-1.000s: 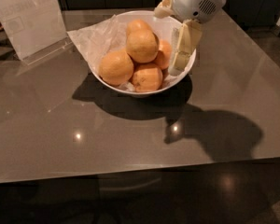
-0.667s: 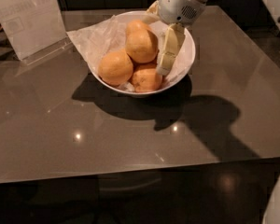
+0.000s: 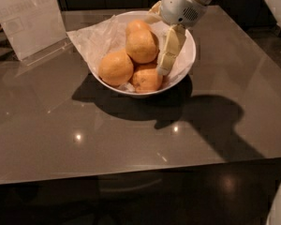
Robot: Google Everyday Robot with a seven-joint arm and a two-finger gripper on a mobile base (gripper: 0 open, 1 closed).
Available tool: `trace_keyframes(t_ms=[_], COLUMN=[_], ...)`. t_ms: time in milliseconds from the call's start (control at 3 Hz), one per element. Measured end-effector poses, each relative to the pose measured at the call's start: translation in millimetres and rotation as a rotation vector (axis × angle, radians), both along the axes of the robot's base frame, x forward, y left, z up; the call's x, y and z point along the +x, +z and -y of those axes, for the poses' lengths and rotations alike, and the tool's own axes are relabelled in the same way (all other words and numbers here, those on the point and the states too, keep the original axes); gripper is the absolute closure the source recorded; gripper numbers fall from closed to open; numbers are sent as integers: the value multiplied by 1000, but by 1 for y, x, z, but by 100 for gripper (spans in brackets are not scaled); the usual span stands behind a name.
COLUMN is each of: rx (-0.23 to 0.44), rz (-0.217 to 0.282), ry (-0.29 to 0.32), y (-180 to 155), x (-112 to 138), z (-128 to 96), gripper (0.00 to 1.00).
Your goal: Pick orange from white bowl
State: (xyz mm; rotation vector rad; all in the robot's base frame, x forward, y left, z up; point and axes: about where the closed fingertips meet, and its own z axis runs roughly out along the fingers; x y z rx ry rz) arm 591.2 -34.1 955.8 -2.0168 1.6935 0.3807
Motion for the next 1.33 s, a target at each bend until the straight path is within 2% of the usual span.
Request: trace_keyframes(t_ms=[333,667,1000,1333], rx=[31,31,31,37], rz=[-50,-50,-50,-49], ry=[12,12,12,10], y=[-21,-21,-21,-23], x=[21,21,21,23], z=[-11,-11,-11,-13], gripper=[0,0,19,23])
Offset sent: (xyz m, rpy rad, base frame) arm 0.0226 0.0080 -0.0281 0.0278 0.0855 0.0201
